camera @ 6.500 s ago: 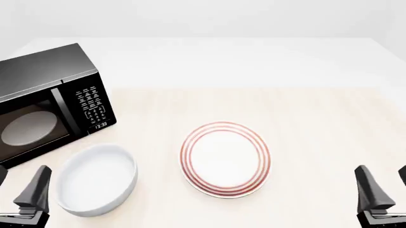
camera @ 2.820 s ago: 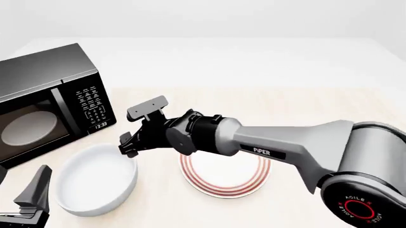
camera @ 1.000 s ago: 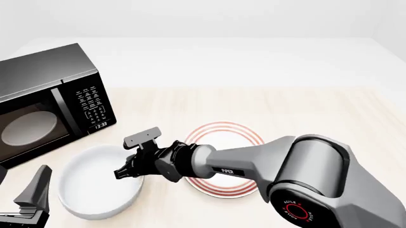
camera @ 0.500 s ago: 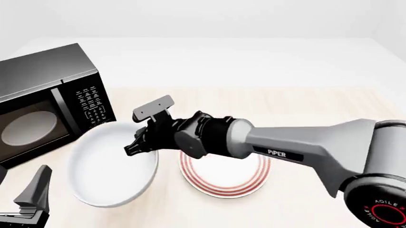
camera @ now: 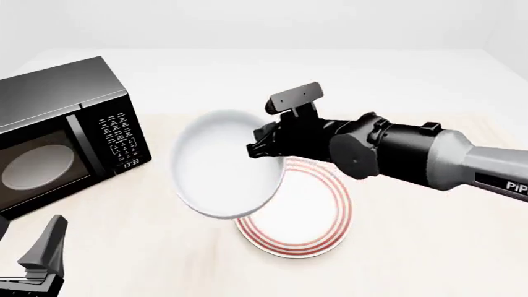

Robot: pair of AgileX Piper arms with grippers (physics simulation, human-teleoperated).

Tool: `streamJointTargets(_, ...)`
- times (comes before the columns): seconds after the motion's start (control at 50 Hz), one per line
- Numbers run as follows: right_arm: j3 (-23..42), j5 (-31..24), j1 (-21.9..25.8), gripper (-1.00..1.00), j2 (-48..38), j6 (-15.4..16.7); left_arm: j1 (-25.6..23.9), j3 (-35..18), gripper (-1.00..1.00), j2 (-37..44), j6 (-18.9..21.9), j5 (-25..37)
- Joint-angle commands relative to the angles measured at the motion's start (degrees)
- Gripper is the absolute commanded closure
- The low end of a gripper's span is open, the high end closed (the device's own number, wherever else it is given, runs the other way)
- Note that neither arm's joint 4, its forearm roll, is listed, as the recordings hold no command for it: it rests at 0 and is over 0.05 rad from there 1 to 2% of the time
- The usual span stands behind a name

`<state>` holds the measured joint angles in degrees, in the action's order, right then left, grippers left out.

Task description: Put the white bowl to the right of the plate.

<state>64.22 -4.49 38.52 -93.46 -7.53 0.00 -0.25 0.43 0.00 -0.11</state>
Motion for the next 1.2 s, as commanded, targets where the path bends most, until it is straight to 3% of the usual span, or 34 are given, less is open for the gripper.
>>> streamJointTargets(0.02,-11.85,2.98,-9.9,1.0,11.14,-0.06,0.0,0.0,-1.0,0.0,0.0,0.0)
streamJointTargets(0.12,-19.2,4.24,-16.52,1.0,17.74,-0.72,0.0,0.0,-1.0,0.0,0.0,0.0)
streamJointTargets(0.38,-29.29,4.07,-27.7,1.0,28.4,-0.9,0.0,0.0,-1.0,0.0,0.0,0.0)
streamJointTargets(0.84,-36.32,2.77,-41.46,1.0,35.72,-0.98,0.0,0.0,-1.0,0.0,0.0,0.0)
streamJointTargets(1.2,-38.47,5.54,-50.32,1.0,34.34,-0.48,0.0,0.0,-1.0,0.0,0.0,0.0)
